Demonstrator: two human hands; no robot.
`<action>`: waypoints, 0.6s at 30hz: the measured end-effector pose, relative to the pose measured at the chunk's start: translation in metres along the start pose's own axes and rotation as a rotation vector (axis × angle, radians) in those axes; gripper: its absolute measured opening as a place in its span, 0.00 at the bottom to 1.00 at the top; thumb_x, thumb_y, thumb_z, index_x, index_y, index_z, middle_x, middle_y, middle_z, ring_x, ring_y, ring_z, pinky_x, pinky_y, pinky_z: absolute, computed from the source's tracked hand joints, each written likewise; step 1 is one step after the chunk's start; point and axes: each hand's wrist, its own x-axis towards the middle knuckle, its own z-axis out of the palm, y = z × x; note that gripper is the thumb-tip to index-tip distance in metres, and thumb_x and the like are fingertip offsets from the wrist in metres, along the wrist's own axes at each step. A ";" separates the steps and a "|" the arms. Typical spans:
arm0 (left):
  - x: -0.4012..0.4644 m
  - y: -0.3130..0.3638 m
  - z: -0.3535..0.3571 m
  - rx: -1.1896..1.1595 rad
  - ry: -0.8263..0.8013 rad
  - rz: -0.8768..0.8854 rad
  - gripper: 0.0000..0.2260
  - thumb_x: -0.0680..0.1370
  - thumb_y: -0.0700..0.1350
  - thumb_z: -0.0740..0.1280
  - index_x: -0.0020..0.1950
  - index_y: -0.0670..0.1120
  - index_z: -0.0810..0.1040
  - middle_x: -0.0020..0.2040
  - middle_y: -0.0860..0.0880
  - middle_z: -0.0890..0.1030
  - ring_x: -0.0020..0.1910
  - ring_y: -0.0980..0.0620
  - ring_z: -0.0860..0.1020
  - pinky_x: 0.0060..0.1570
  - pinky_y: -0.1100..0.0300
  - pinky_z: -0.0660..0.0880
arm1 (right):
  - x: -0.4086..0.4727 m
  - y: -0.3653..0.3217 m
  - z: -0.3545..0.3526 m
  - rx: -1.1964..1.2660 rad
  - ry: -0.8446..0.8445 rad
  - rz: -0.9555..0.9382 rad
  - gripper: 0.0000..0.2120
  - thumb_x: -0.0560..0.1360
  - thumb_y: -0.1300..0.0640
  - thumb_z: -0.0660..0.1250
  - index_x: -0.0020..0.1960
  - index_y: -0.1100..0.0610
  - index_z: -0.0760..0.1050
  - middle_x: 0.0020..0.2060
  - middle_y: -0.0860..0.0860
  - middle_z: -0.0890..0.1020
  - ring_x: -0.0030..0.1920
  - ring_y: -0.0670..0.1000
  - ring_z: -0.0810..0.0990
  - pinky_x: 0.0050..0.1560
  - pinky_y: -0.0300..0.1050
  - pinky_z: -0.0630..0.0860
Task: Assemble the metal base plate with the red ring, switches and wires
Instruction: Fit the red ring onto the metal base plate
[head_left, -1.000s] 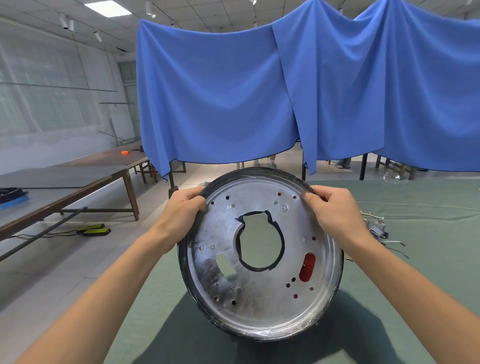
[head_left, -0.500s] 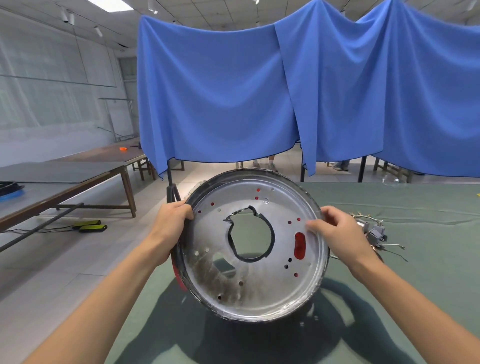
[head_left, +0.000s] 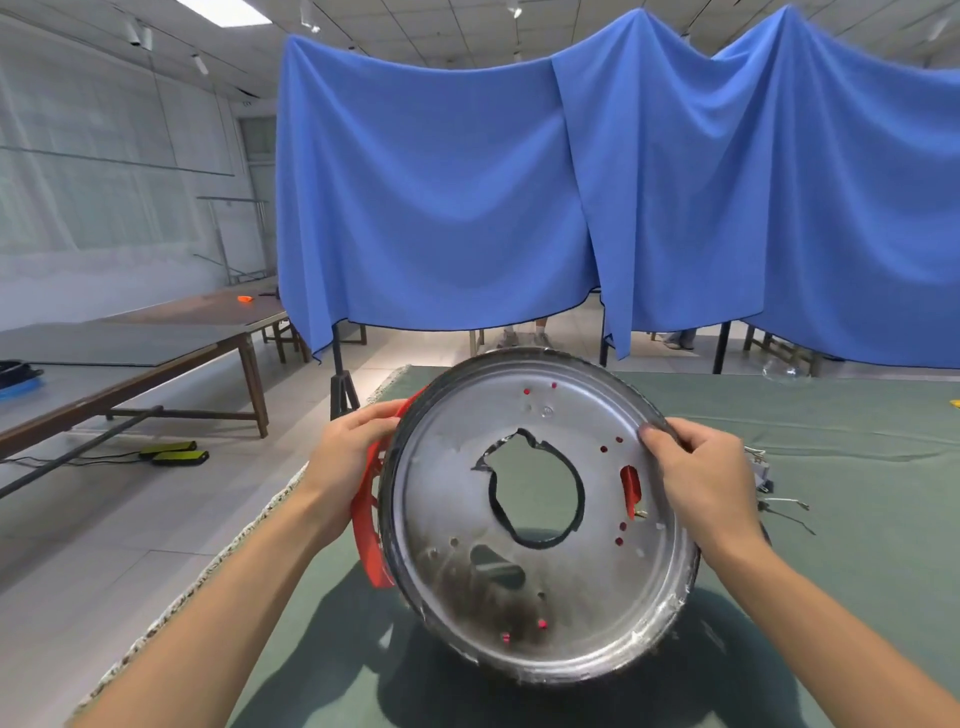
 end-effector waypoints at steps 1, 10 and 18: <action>-0.001 -0.001 0.001 -0.012 0.018 0.006 0.10 0.77 0.38 0.63 0.50 0.46 0.83 0.45 0.46 0.85 0.44 0.47 0.81 0.48 0.52 0.76 | 0.000 -0.002 0.000 0.037 0.035 0.019 0.12 0.78 0.55 0.64 0.40 0.59 0.81 0.33 0.56 0.83 0.38 0.59 0.80 0.41 0.56 0.78; -0.007 -0.011 0.007 -0.156 0.103 -0.027 0.06 0.78 0.38 0.65 0.50 0.40 0.82 0.39 0.43 0.84 0.34 0.51 0.82 0.33 0.57 0.81 | 0.000 -0.007 0.000 0.226 0.253 0.116 0.14 0.79 0.54 0.62 0.38 0.59 0.76 0.31 0.55 0.76 0.33 0.52 0.71 0.34 0.45 0.68; -0.010 -0.027 0.014 -0.261 0.061 -0.108 0.08 0.78 0.38 0.63 0.54 0.37 0.79 0.38 0.44 0.84 0.35 0.50 0.83 0.35 0.52 0.82 | -0.009 0.002 0.010 0.376 0.354 0.229 0.14 0.81 0.53 0.59 0.41 0.58 0.76 0.32 0.48 0.78 0.33 0.47 0.75 0.31 0.38 0.69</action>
